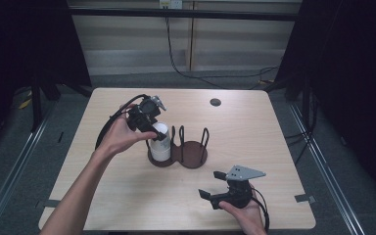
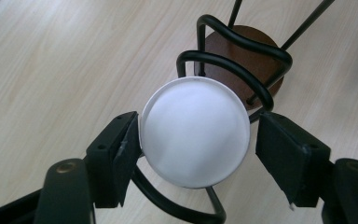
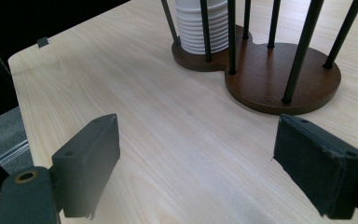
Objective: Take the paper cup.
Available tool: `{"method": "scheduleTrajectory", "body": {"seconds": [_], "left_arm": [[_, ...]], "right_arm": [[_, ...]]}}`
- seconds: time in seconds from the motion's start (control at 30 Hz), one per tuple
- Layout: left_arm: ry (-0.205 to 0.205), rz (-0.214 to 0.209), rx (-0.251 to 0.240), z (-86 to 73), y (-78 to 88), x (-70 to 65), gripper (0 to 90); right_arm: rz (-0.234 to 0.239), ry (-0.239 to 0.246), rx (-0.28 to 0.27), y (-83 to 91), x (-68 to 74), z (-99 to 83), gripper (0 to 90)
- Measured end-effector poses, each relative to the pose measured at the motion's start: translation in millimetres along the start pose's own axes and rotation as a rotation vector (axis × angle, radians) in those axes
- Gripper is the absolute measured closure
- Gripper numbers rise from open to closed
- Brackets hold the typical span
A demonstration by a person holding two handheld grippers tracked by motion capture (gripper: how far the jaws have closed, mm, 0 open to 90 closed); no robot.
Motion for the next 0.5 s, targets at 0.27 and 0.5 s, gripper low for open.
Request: {"method": "scheduleTrajectory", "body": {"seconds": [0.27,0.5], "left_arm": [[-0.014,0.02,0.034,2.5,-7.5,-2.0,34.8],[-0.013,0.009,0.046,4.8,-8.4,-1.4,32.6]], "right_arm": [[0.002,-0.004,-0.001,0.1,-1.4,-0.5,15.0],[0.006,-0.004,0.006,-0.9,-0.9,-0.9,15.4]]}}
Point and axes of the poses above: each handheld gripper's, and its own axes: y roughly backward along the jaws, z roughly out of its top, x roughly to its left, the point moved 4 cm from there along -y, roughly forward along the jaws, and after that the axes turned 3 degrees about x, right-handed, at the moved point
